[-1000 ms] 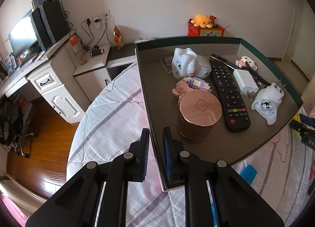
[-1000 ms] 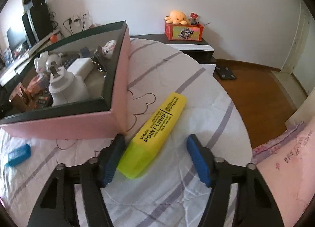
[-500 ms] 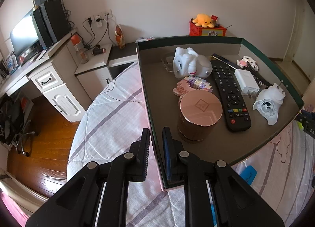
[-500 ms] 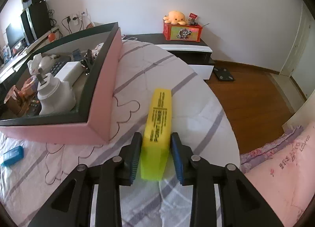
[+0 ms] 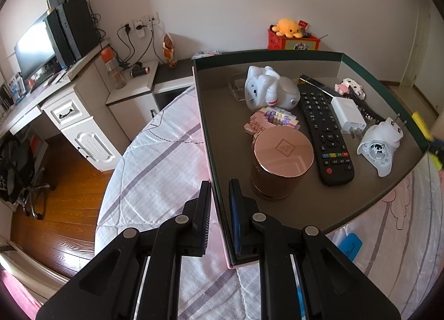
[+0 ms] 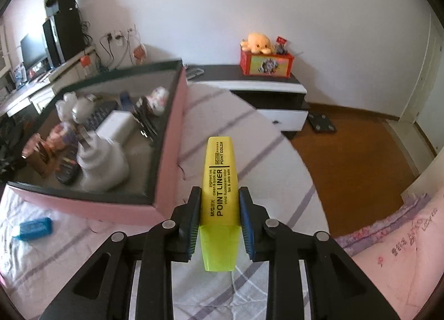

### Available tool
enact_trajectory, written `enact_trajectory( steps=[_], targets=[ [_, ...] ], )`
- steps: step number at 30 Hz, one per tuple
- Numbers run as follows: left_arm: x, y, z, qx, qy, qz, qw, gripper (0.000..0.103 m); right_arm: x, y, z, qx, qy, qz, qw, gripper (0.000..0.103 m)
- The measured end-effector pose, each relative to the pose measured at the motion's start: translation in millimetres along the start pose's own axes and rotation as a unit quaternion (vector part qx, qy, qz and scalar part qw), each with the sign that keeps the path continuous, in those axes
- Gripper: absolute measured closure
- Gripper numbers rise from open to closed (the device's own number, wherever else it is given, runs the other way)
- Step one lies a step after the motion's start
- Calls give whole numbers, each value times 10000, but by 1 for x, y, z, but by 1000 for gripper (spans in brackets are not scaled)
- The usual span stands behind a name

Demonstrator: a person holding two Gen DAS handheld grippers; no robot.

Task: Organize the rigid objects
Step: 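Lift the yellow highlighter into the pink box and open the right tool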

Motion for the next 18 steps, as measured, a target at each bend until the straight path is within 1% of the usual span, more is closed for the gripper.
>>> enact_trajectory(
  steps=[3, 9, 14, 18],
  targets=[
    [-1, 1, 0, -11, -23, 21, 10000, 91, -12, -15, -17, 237, -93, -61, 9997, 76],
    [1, 0, 0, -51, -74, 99, 9999, 91, -52, -31, -28, 346, -319, -402, 9981, 76],
    [0, 0, -1, -63, -104, 138, 9998, 91, -86, -30, -15, 187, -549, -681, 9960, 76],
    [1, -1, -1, -74, -106, 164, 9998, 91, -101, -22, 5, -61, -587, -846, 9947, 76]
  ],
)
Point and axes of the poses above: each gripper's, at about its wrist camera, not at the fingertips, and z roughly the way its jaws point, x to its right, y to its underside, the point moved 10 cm from there along z, roughly the way its jaws point, and after that the axes turned 12 degrees about z, right-handed, at the moved point
